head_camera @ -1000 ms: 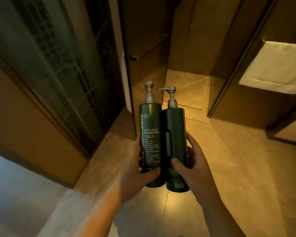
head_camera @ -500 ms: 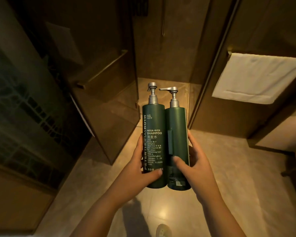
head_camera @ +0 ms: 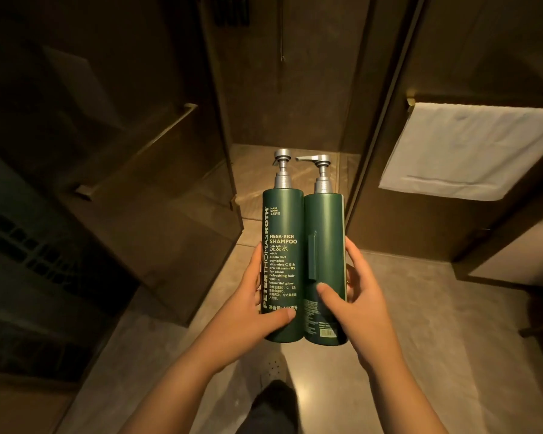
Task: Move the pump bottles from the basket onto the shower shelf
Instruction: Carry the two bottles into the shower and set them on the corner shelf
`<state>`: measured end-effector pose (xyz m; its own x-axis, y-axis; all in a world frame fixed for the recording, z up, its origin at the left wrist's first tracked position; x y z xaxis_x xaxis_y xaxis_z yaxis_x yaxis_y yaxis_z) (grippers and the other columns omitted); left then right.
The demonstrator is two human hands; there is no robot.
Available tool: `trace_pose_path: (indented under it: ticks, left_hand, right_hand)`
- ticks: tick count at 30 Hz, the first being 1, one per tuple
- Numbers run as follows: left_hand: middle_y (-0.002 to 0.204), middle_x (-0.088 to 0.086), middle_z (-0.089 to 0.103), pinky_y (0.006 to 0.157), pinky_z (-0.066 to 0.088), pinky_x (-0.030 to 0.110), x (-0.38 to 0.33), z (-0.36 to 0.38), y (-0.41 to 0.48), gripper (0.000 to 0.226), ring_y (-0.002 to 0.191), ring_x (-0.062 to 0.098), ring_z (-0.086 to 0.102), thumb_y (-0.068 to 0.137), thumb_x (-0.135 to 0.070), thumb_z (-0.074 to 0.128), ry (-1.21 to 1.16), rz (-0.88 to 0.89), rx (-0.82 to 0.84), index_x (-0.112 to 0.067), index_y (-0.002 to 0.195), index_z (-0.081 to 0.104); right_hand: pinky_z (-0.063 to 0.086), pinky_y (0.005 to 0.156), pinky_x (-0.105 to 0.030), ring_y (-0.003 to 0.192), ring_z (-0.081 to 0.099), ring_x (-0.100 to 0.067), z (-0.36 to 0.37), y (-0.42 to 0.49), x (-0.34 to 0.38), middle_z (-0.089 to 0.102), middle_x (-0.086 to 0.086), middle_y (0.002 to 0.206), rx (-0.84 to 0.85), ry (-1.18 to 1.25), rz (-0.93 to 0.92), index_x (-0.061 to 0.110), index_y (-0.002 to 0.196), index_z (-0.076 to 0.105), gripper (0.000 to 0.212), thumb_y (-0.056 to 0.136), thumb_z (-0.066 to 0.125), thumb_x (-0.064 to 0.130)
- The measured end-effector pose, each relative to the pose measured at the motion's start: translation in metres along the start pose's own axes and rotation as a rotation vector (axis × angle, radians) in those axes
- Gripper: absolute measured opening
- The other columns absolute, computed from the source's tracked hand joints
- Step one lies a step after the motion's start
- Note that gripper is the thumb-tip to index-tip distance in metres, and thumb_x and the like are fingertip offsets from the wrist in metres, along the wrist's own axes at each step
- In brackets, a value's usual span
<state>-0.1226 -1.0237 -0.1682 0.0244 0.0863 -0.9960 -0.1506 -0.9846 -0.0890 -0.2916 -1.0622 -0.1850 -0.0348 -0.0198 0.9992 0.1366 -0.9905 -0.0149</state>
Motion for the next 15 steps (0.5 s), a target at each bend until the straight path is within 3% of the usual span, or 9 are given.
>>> trace_pose_path:
  ticks: [9,15]
  left_hand:
    - [0.127,-0.026,0.054,0.085,0.047,0.015,-0.005,-0.044,0.155,0.097,0.118,0.006,0.054,0.077,-0.007,0.069,-0.057,0.052,0.003,-0.053,0.141,0.011]
    - [0.126,-0.021,0.057,0.085,0.048,0.017,-0.008,-0.079,0.264,0.097,0.117,0.008,0.056,0.075,0.0,0.067,-0.115,0.058,-0.008,-0.053,0.139,0.015]
  right_hand:
    - [0.048,0.078,-0.007,0.108,0.056,0.011,0.0,0.157,0.014,0.056,0.038,0.117,0.008,-0.085,-0.045,0.033,0.143,0.033,0.079,0.08,0.07,0.004]
    - [0.046,0.084,-0.006,0.113,0.053,0.011,0.003,0.264,0.019,0.054,0.041,0.119,0.015,-0.114,-0.056,0.037,0.142,0.034,0.08,0.078,0.072,0.006]
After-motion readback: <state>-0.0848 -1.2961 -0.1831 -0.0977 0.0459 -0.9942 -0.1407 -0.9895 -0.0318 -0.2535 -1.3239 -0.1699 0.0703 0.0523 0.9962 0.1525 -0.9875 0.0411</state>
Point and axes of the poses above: each hand's wrist, its own y-axis towards the middle knuckle, its own z-axis out of the palm, x = y × z, the point moved 5 cm from there along y, towards the middle knuckle
